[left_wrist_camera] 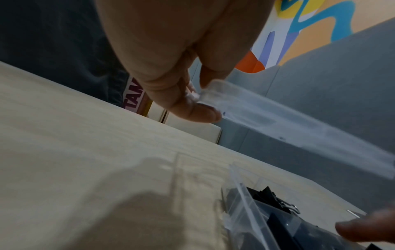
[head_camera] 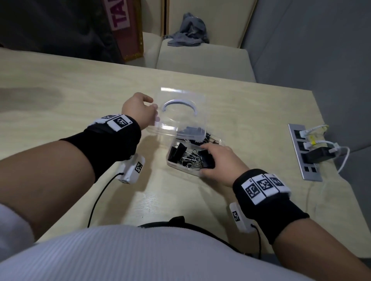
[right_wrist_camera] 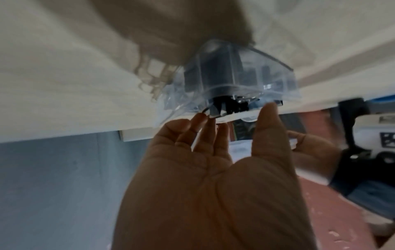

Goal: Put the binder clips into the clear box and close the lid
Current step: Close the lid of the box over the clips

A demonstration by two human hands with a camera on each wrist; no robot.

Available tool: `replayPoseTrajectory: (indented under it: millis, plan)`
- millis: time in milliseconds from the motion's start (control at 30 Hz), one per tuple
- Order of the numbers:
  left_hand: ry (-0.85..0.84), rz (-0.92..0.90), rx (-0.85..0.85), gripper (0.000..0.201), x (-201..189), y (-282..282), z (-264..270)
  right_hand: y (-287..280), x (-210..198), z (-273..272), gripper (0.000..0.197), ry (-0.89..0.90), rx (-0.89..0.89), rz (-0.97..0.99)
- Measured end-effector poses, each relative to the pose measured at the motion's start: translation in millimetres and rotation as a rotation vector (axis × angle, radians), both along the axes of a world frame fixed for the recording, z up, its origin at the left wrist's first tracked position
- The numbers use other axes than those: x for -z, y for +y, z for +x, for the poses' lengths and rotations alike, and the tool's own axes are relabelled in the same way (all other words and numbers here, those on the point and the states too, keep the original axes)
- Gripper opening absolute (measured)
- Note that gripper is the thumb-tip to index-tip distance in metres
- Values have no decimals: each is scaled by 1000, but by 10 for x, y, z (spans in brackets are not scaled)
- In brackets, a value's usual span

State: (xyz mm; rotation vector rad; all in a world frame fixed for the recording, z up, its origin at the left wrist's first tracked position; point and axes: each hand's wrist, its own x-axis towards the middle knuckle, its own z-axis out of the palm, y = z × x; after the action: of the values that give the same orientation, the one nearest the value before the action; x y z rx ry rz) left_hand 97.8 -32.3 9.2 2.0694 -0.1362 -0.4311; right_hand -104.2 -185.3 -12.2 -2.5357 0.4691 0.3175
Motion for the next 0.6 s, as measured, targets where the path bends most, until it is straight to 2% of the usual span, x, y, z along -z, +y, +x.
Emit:
replayPoseTrajectory:
  millis: [100, 233, 400, 600]
  plan:
    - [29, -37, -38, 24, 0, 0, -8, 2, -15, 15, 59, -9, -87, -109]
    - [-27, 37, -38, 17, -23, 7, -3, -7, -30, 41, 52, -8, -93, -84]
    - [9, 24, -48, 21, -31, 25, -18, -16, -41, 41, 44, -29, -141, -124]
    - [34, -56, -77, 13, 1, 27, -13, -7, -39, 22, 30, -198, -25, -26]
